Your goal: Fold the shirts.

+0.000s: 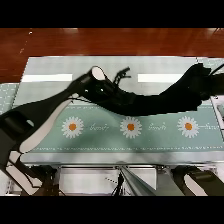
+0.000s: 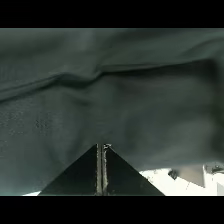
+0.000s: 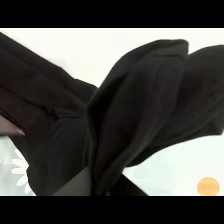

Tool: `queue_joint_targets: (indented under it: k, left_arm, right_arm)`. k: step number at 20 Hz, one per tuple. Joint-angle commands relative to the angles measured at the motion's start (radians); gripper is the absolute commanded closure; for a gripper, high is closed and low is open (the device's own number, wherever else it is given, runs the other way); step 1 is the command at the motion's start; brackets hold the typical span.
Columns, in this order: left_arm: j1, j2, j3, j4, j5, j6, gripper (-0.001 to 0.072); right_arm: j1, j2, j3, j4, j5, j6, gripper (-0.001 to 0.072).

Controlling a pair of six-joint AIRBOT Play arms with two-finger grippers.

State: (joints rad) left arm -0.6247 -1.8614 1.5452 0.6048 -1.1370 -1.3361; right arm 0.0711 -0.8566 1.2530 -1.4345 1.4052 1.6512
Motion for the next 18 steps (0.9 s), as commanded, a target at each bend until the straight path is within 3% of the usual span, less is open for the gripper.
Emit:
queue_joint_targets:
  k: [1, 5, 8, 10, 13, 16, 18]
  left_arm:
    - [-0.08, -0.061, -0.003, -0.053, 0.029, -0.011, 0.0683]
    - [-0.15, -0.097, -0.002, -0.12, 0.122, -0.008, 0.0683]
    - [-0.104, -0.071, -0.001, -0.119, 0.151, 0.0, 0.0684]
    - [-0.017, -0.011, -0.002, -0.117, 0.15, 0.015, 0.0685]
    - [0.17, 0.153, -0.001, -0.053, 0.142, 0.019, 0.0684]
    - [0.377, 0.331, -0.002, 0.05, 0.086, 0.018, 0.0684]
    - [0.507, 0.428, -0.002, 0.105, 0.026, 0.018, 0.0684]
  right_arm:
    - [0.001, 0.047, 0.001, -0.016, 0.019, 0.014, 0.0683]
    - [0.0, 0.061, 0.001, -0.019, 0.057, 0.013, 0.0683]
    - [0.0, 0.06, -0.002, -0.056, 0.045, 0.013, 0.0683]
    - [0.001, 0.045, -0.003, -0.063, 0.016, -0.003, 0.0683]
    - [0.002, -0.041, -0.004, 0.058, -0.051, -0.035, 0.0684]
    - [0.017, -0.165, -0.004, 0.211, -0.199, -0.058, 0.0684]
    - [0.101, -0.253, -0.004, 0.22, -0.291, -0.058, 0.0684]
